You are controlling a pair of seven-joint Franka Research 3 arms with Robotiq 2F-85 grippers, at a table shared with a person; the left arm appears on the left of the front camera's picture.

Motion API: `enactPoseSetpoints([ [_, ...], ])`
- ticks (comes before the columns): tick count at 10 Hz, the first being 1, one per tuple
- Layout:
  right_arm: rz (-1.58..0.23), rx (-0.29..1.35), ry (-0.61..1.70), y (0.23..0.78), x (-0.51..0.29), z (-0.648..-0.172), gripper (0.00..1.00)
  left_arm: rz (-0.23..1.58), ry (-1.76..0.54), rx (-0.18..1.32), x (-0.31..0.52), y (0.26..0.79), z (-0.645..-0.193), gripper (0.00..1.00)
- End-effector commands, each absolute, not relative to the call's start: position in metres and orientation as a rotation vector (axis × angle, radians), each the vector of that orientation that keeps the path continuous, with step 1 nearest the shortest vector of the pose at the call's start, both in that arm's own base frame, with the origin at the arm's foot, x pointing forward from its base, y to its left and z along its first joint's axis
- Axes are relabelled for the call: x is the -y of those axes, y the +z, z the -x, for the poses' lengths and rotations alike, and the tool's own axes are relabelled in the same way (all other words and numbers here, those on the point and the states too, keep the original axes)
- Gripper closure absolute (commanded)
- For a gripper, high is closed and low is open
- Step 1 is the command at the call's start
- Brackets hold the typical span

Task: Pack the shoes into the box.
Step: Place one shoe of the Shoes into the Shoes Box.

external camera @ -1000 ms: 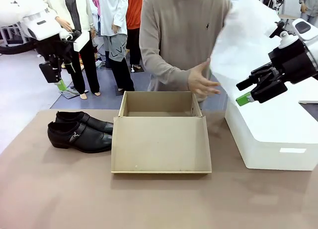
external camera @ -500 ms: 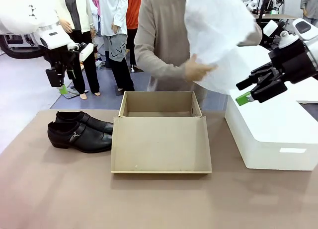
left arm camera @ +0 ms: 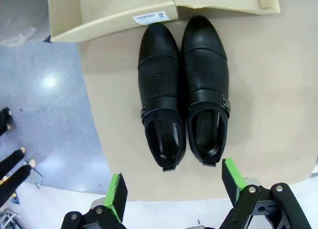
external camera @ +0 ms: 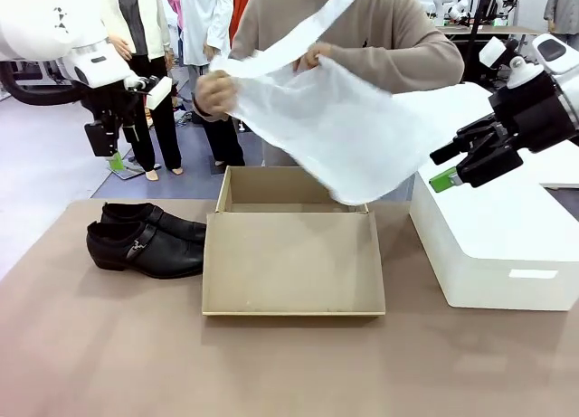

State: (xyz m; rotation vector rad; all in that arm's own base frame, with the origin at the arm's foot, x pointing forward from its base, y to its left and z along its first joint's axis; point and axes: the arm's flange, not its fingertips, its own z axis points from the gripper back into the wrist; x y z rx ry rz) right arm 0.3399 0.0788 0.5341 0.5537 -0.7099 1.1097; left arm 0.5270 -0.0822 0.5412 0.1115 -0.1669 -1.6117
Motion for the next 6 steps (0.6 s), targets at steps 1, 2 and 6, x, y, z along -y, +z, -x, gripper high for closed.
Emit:
enactPoseSetpoints([
  [1,-0.568,0.739,1.136,0.535,-0.080,-0.345,0.00,-0.109,-1.610,0.167,0.079,0.541,-0.524,0.00],
  [2,-0.568,0.739,1.136,0.535,-0.080,-0.345,0.00,-0.112,-1.612,0.167,0.082,0.541,-0.527,0.00],
  [6,-0.568,0.739,1.136,0.535,-0.080,-0.345,0.00,-0.062,-1.494,0.096,0.062,0.529,-0.556,0.00],
])
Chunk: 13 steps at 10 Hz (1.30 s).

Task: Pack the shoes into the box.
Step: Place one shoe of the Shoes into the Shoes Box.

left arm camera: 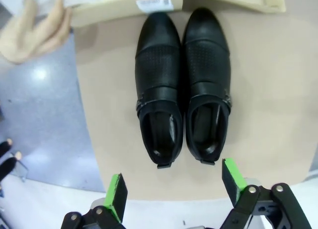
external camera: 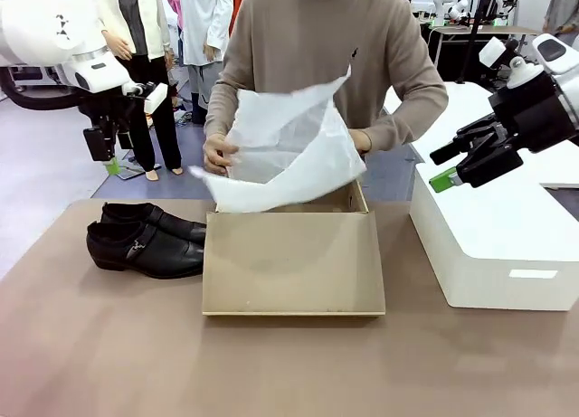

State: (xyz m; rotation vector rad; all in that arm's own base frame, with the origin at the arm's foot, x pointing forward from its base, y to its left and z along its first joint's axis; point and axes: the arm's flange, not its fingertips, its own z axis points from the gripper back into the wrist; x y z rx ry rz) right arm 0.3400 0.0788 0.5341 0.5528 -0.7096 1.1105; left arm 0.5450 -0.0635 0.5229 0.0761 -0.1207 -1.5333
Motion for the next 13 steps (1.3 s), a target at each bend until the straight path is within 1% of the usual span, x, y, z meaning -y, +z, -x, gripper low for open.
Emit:
enactPoseSetpoints([
  [1,-0.568,0.739,1.136,0.535,-0.080,-0.345,0.00,-0.030,-1.471,0.076,0.058,0.525,-0.565,0.00],
  [3,-0.568,0.739,1.136,0.535,-0.080,-0.345,0.00,0.008,-1.451,0.023,0.053,0.512,-0.588,0.00],
  [4,-0.568,0.739,1.136,0.535,-0.080,-0.345,0.00,0.011,-1.441,0.021,0.053,0.507,-0.598,0.00],
  [6,-0.568,0.739,1.136,0.535,-0.080,-0.345,0.00,0.072,-1.387,-0.012,0.050,0.490,-0.611,0.00],
  [9,-0.568,0.739,1.136,0.535,-0.080,-0.345,0.00,0.089,-1.367,0.004,0.049,0.470,-0.613,0.00],
  [11,-0.568,0.739,1.136,0.535,-0.080,-0.345,0.00,0.082,-1.414,0.031,0.044,0.461,-0.612,0.00],
  [13,-0.568,0.739,1.136,0.535,-0.080,-0.345,0.00,0.091,-1.463,0.027,0.043,0.455,-0.613,0.00],
])
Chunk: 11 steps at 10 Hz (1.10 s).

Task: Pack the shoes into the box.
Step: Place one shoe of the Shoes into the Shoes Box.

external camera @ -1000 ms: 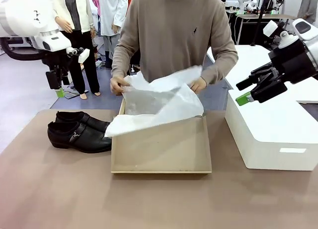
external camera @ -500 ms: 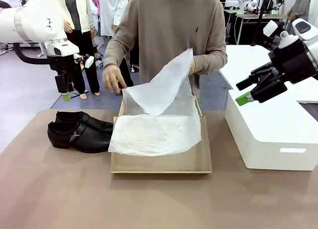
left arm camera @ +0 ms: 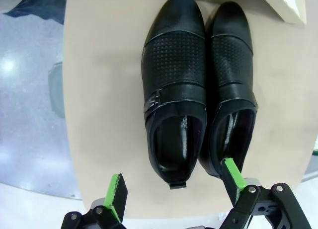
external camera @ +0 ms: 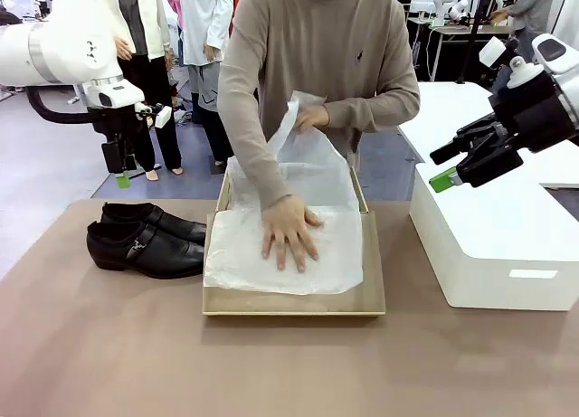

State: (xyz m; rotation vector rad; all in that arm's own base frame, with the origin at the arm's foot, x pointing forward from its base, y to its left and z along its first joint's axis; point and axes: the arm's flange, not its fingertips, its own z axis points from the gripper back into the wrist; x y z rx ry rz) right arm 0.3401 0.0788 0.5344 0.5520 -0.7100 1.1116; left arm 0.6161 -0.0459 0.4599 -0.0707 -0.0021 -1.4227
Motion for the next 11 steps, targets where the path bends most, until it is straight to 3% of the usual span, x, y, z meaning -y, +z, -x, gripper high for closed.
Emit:
enactPoseSetpoints([
  [1,-0.568,0.739,1.136,0.535,-0.080,-0.345,0.00,0.070,-1.401,0.001,0.046,0.462,-0.616,0.00],
  [11,-0.568,0.739,1.136,0.535,-0.080,-0.345,0.00,0.029,-1.429,0.040,0.029,0.426,-0.629,0.00],
])
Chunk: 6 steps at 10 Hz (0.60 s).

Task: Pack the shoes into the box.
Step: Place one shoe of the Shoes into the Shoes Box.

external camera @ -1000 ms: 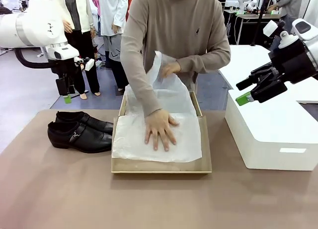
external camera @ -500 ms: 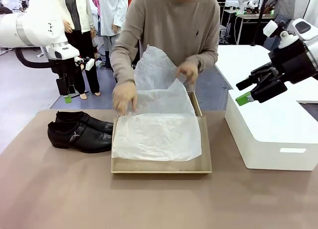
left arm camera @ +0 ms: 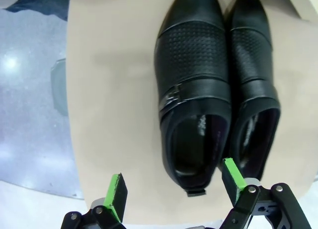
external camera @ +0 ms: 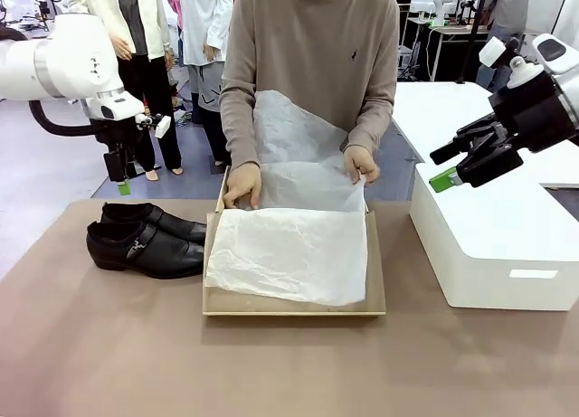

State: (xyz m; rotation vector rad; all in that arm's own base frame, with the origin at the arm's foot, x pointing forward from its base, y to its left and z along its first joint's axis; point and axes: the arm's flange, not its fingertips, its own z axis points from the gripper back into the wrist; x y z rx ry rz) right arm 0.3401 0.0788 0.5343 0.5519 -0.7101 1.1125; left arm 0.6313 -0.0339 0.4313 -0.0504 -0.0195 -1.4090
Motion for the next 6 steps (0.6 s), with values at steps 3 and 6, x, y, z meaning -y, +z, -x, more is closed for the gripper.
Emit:
enactPoseSetpoints([
  [3,-0.568,0.739,1.136,0.535,-0.080,-0.345,0.00,0.035,-1.444,0.035,0.029,0.408,-0.637,0.00],
  [6,-0.568,0.739,1.136,0.535,-0.080,-0.345,0.00,0.019,-1.511,0.032,0.032,0.397,-0.644,0.00],
])
